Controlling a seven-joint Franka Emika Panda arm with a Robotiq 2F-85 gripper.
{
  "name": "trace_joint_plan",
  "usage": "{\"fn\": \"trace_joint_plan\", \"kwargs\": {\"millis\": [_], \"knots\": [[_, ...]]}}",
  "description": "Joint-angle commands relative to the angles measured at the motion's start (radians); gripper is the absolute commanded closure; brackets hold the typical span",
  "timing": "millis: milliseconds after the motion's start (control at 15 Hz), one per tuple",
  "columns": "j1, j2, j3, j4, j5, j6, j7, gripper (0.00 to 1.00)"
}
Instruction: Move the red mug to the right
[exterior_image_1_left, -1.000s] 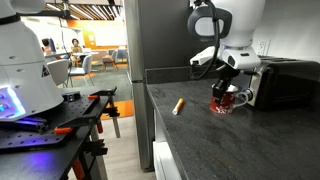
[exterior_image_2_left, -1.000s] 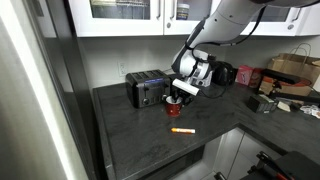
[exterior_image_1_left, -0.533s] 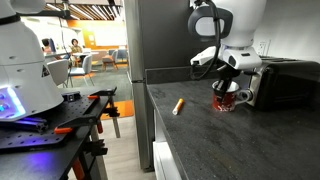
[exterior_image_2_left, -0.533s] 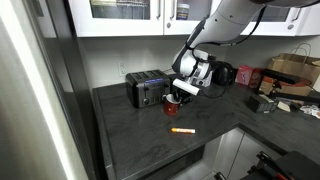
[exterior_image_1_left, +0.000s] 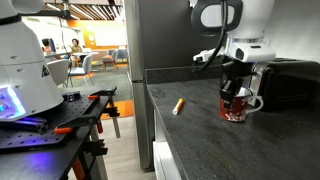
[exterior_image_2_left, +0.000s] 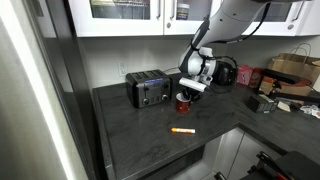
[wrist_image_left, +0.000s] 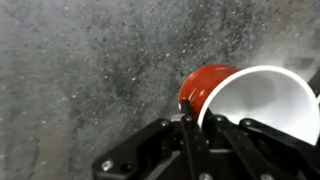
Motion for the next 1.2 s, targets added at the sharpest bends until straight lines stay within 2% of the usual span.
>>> {"fn": "trace_joint_plan", "kwargs": {"millis": [0,267,533,1133], "knots": [[0.055,-0.059,-0.102,-0.035,-0.111,-0.106,0.129,0.98],[0.023,-0.081,-0.128,-0.053,-0.123,-0.157,0.160,0.98],[-0.047,-0.077,-0.100,-0.086,-0.042,-0.130,0.133,0.98],[-0.088,-0.171,-0.096,-0.256,0.049,-0.090,0.116,0.98]]}}
